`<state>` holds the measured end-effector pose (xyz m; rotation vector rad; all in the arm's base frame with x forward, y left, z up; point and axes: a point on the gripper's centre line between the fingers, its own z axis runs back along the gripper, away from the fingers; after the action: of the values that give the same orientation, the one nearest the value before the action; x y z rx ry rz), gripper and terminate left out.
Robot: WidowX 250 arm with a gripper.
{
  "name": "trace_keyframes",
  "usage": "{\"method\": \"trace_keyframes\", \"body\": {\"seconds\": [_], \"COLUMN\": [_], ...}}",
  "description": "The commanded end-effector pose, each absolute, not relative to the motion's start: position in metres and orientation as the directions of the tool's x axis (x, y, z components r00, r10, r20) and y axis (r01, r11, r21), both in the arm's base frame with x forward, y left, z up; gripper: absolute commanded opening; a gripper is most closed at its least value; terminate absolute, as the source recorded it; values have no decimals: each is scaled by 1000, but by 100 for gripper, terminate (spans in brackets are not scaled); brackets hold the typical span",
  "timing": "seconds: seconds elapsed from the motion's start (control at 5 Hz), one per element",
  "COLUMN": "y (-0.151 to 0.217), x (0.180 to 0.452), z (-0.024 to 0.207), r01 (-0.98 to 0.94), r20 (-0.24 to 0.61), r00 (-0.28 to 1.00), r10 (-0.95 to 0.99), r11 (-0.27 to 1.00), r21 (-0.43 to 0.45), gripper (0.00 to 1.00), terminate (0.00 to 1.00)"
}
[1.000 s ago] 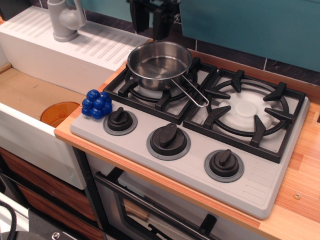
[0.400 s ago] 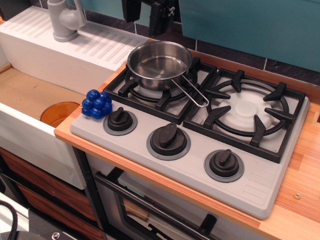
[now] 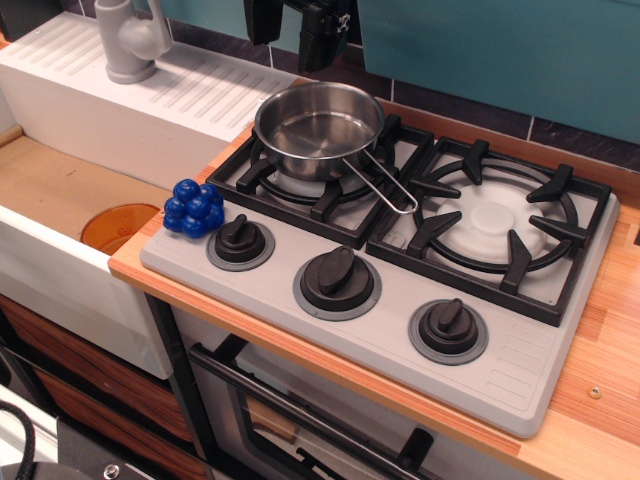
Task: Put pan on stove and put blueberry in pan
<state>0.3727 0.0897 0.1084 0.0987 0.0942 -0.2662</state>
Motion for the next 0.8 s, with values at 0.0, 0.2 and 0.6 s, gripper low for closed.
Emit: {"method": "trace_keyframes", "body": {"seconds": [0.0,0.2,0.6], "y": [98,103,109], "x": [346,322,288], "z": [146,148,138], "r01": [208,193,176], "r20": [33,60,109], "r00": [977,978,975], "r10": [-212,-202,-194], "r11": [972,973,972], "r21": [109,129,157], "gripper": [100,100,100], "terminate": [0,0,0]}}
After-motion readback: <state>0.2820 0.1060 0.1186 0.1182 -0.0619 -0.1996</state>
